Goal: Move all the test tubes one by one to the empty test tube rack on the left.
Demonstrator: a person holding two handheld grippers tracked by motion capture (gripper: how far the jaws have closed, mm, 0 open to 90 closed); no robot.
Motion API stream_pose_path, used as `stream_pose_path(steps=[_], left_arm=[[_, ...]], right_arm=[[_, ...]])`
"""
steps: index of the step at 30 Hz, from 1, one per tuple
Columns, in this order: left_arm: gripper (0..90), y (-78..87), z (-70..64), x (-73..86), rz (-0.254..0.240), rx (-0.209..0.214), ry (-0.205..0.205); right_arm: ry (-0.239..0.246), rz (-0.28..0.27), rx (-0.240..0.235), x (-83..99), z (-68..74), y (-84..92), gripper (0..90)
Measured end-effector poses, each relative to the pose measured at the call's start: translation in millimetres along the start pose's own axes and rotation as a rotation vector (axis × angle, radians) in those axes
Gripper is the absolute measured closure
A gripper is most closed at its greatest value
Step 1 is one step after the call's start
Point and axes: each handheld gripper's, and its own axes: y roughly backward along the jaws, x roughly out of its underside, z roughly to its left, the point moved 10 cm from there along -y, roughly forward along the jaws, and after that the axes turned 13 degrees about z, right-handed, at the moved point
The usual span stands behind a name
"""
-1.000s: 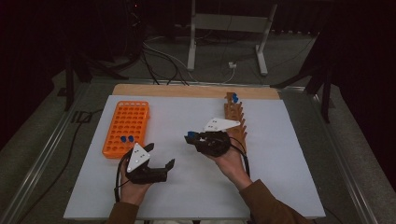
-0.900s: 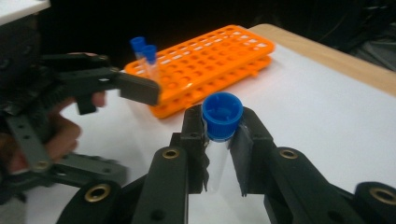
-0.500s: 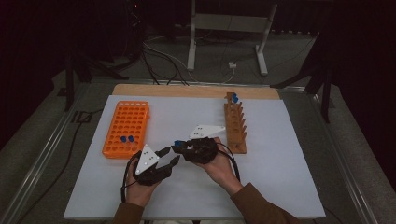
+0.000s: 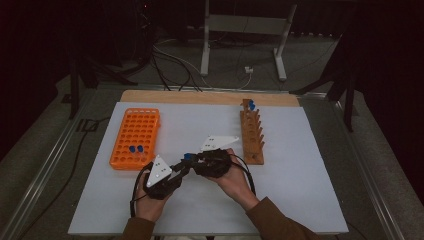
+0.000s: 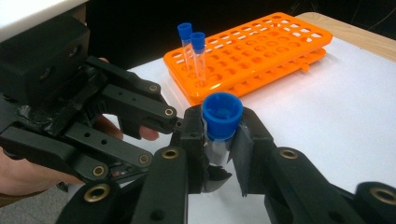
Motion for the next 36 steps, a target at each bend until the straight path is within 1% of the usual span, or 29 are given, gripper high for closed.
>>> stream_pose_path(steps=[1, 2, 4, 5, 6, 12, 16, 19, 20, 22, 24, 28, 29, 31, 33, 36], left_arm=[[78.2, 0.0, 0.4, 0.3, 0.002, -0.002, 0.002], [78.2, 0.2, 1.1, 0.6, 0.002, -0.002, 0.006], [78.2, 0.7, 3.5, 1.3, 0.0, -0.001, 0.019], [78.2, 1.2, 4.8, 1.9, 0.0, 0.001, 0.027], [78.2, 1.9, 6.5, 2.6, 0.002, 0.001, 0.029], [78.2, 5.4, 13.3, 4.6, 0.002, -0.003, 0.049], [78.2, 9.2, 17.9, 5.8, -0.002, -0.006, 0.065], [78.2, 12.9, 21.8, 6.3, -0.008, -0.007, 0.075], [78.2, 14.3, 23.3, 6.4, -0.01, -0.008, 0.078], [78.2, 17.0, 25.9, 6.9, -0.013, -0.009, 0.081], [78.2, 19.8, 28.2, 7.5, -0.016, -0.008, 0.083], [78.2, 27.0, 33.7, 8.8, -0.023, -0.012, 0.09], [78.2, 29.0, 35.2, 9.3, -0.024, -0.011, 0.091], [78.2, 32.9, 38.3, 10.1, -0.028, -0.016, 0.094], [78.2, 36.5, 41.2, 10.7, -0.035, -0.018, 0.098], [78.2, 41.1, 44.3, 11.4, -0.041, -0.018, 0.1]], right_arm=[[0.001, -0.002, -0.003, -0.1, -0.3, 0.3, 73.1], [-0.001, -0.008, -0.004, -0.5, -1.2, 0.8, 69.1], [-0.021, -0.026, -0.031, -1.4, -2.6, 2.8, 59.5], [-0.025, -0.031, -0.037, -1.5, -3.9, 3.8, 54.9], [-0.029, -0.033, -0.029, -1.3, -5.8, 4.7, 51.2], [-0.046, -0.041, -0.034, 0.6, -14.1, 9.7, 38.4], [-0.039, -0.06, 0.017, 3.4, -21.8, 15.1, 28.8], [-0.039, -0.073, 0.059, 5.6, -27.0, 20.2, 15.4], [-0.04, -0.078, 0.076, 6.4, -29.0, 22.5, 13.6], [-0.039, -0.089, 0.096, 7.9, -32.6, 27.2, 8.7], [-0.044, -0.089, 0.117, 10.6, -37.4, 31.2, 4.4], [-0.04, -0.07, 0.166, 19.2, -49.3, 37.5, 0.2], [-0.046, -0.069, 0.177, 21.5, -52.7, 39.4, 0.0], [-0.066, -0.074, 0.188, 25.3, -58.7, 44.1, 0.0], [-0.076, -0.085, 0.207, 28.8, -64.8, 49.7, 0.0], [-0.094, -0.094, 0.221, 34.9, -72.0, 57.9, 0.0]])
